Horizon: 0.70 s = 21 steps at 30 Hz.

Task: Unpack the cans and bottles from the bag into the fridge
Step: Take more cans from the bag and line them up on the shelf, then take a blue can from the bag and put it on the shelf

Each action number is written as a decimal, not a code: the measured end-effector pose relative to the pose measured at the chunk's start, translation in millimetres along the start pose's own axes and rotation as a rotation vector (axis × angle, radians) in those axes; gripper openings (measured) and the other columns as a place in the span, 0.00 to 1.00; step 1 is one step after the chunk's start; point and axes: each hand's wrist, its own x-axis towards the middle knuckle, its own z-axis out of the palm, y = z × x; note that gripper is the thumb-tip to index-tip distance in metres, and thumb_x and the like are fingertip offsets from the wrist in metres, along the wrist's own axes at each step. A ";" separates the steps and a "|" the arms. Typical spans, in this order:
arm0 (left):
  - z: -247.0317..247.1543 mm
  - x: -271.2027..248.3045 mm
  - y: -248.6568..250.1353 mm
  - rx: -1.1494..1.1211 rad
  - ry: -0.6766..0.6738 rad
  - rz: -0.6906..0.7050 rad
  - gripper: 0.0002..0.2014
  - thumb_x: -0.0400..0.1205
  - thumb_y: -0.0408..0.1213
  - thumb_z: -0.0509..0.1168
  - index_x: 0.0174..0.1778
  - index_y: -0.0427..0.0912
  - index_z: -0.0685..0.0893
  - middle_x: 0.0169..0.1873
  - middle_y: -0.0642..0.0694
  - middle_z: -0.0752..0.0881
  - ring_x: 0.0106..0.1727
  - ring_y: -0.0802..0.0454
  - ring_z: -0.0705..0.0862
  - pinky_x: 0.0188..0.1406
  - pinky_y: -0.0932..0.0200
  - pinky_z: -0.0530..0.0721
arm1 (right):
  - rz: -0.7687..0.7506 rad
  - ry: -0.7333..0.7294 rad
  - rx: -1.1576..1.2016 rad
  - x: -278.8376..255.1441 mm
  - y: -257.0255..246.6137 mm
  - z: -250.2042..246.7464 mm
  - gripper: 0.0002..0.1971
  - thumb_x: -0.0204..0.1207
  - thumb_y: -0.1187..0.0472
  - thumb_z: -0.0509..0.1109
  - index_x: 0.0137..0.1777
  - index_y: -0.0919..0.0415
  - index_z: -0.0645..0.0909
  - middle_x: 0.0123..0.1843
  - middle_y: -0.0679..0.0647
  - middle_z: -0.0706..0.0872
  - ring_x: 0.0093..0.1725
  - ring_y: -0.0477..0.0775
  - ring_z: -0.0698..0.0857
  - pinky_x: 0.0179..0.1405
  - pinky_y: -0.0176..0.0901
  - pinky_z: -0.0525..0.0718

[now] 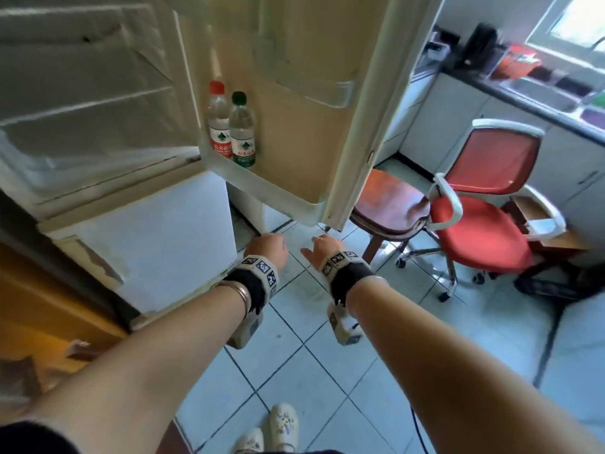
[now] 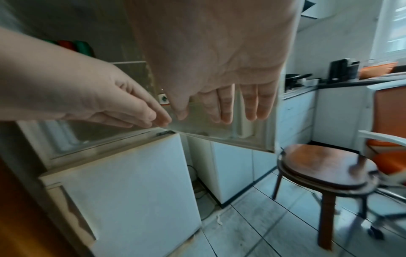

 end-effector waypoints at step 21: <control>172.7 -23.4 353.8 0.228 -0.296 0.477 0.16 0.83 0.33 0.53 0.63 0.40 0.80 0.64 0.38 0.82 0.65 0.39 0.80 0.61 0.50 0.78 | 0.601 0.022 0.229 -151.9 381.9 22.2 0.25 0.84 0.45 0.55 0.68 0.65 0.77 0.66 0.62 0.81 0.65 0.62 0.81 0.63 0.50 0.78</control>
